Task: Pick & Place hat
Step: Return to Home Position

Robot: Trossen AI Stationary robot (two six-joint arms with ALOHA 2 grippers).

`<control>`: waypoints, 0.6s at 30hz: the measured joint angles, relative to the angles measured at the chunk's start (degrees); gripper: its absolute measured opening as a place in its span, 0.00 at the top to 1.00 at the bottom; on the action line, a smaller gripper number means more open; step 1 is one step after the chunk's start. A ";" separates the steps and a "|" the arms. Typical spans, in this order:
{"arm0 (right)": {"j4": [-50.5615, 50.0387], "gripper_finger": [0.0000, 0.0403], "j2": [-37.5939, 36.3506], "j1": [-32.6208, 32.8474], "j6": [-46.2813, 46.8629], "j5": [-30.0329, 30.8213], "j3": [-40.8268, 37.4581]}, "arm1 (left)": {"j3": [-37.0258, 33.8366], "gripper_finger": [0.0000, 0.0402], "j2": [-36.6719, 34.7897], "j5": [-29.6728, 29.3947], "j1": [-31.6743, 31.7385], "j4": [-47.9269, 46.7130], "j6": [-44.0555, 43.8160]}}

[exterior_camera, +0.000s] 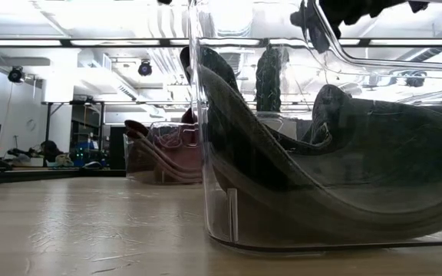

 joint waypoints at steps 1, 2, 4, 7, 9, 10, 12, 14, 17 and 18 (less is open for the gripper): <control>0.24 0.98 -0.57 0.14 -1.17 -0.79 -0.55 | -1.74 1.00 -0.87 0.01 0.00 0.66 0.11; 0.25 0.98 -1.27 0.28 -2.28 -1.15 -1.11 | -3.48 1.00 -1.99 -0.01 0.00 0.48 0.31; 0.53 0.98 -2.72 0.36 -3.38 -1.26 -2.22 | -6.65 1.00 -4.33 -0.04 0.00 -0.25 0.66; 0.51 0.98 -4.82 0.34 -3.59 -0.99 -4.32 | -11.80 1.00 -7.85 -0.07 0.00 -2.01 -0.71; 1.02 0.98 -6.18 0.36 -5.16 -0.97 -6.09 | -15.36 1.00 -9.93 -0.02 -0.16 -1.00 -2.52; 1.80 0.98 -6.97 0.47 -5.65 -1.06 -7.07 | -16.98 1.00 -11.08 0.04 -0.36 -0.40 -2.96; 3.94 0.98 -8.50 0.61 -5.75 -1.50 -9.18 | -19.85 1.00 -13.50 0.88 -0.84 1.53 -2.61; 6.66 0.98 -10.30 0.60 -6.01 -1.53 -11.32 | -22.46 1.00 -15.72 1.84 -1.31 3.57 -1.80; 7.86 0.98 -13.31 0.56 -7.21 -1.41 -14.19 | -25.63 1.00 -18.55 1.93 -1.68 8.39 0.76; 7.95 0.98 -14.41 0.56 -7.23 -1.41 -15.10 | -26.32 1.00 -19.45 2.12 -1.79 10.22 1.40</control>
